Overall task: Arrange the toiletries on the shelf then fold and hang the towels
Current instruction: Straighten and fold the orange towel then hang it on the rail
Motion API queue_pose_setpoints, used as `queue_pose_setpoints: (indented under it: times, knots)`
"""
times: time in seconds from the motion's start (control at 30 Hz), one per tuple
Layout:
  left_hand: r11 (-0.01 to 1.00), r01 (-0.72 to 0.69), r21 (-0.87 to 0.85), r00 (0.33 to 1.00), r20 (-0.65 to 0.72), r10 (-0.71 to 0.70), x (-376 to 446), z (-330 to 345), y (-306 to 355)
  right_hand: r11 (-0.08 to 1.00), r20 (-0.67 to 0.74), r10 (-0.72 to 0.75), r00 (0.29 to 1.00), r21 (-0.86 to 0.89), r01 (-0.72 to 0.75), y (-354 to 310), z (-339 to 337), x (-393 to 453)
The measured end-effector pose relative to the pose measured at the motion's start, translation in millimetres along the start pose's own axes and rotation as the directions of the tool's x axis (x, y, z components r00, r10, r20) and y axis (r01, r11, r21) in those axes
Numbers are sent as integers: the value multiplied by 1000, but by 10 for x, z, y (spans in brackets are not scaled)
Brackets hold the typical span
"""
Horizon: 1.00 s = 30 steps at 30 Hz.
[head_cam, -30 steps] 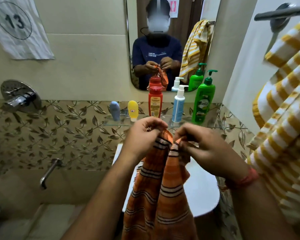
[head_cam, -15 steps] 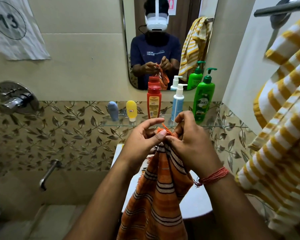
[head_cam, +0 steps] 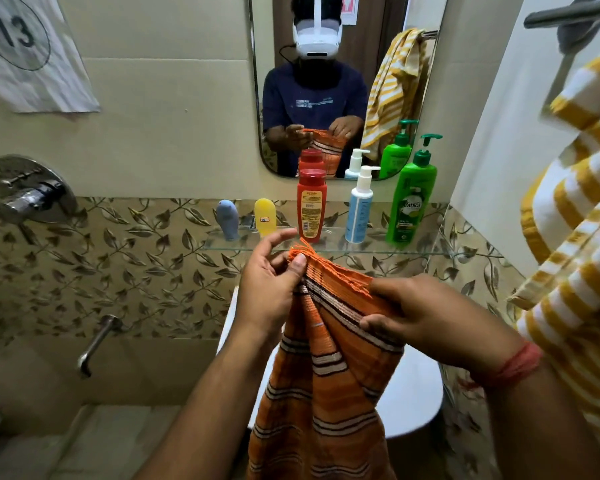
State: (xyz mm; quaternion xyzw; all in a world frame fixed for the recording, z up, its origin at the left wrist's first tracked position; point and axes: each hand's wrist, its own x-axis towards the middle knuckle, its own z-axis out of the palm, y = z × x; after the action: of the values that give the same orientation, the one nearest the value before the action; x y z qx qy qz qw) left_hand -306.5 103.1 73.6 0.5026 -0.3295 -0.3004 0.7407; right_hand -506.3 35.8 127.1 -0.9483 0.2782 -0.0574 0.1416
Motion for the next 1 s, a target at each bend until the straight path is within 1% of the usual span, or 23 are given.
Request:
queue_pose_setpoints:
  times: [0.1,0.17,0.23,0.27,0.3,0.37,0.4,0.47,0.5,0.57,0.6,0.7,0.8,0.9,1.0]
  knots:
    - [999,-7,-40,1000,-30,5,44,39,10,974,-48,-36,998,-225,24,-164,-205,-159]
    - [998,-7,-57,1000,-28,6,100,34,50,966,-74,-65,995,-254,44,-228,-296,-214]
    - [999,-7,-54,1000,1,7,103,60,78,966,-68,-50,996,-256,31,-271,-361,-279]
    - [999,-7,-53,1000,12,8,99,78,76,972,-76,-42,996,-234,23,-310,-390,-319]
    - [998,-9,-58,1000,15,9,95,98,83,983,-120,-62,991,-182,39,-356,-405,-339]
    - [998,-19,-66,1000,-4,18,116,119,109,990,-265,-140,954,-66,127,-393,-377,-318]
    - [997,-30,-69,999,-18,28,135,122,125,986,-326,-168,930,-63,156,-369,-356,-297]
    - [997,-45,-68,998,-35,42,158,131,155,982,-372,-175,911,-126,138,-277,-309,-249]
    - [997,-43,-61,999,-35,41,157,143,157,985,-397,-168,902,-114,133,-220,-293,-241]
    - [998,-40,-45,998,-44,38,142,165,145,981,-481,-140,865,49,186,-181,-298,-254]
    - [998,-50,-35,997,-55,48,137,170,137,972,-508,-131,851,103,211,-180,-289,-262]
    - [998,-57,-13,996,-69,56,129,176,147,976,-512,-135,849,78,202,-134,-213,-231]
    - [996,-80,45,995,-62,82,108,171,179,969,-570,-36,821,179,167,-1,-215,-179]
    - [986,-121,114,992,-24,124,40,167,195,980,-537,-12,844,160,116,153,-218,-178]
    - [974,-167,154,986,8,168,-30,169,241,984,-511,-27,859,137,112,269,-249,-184]
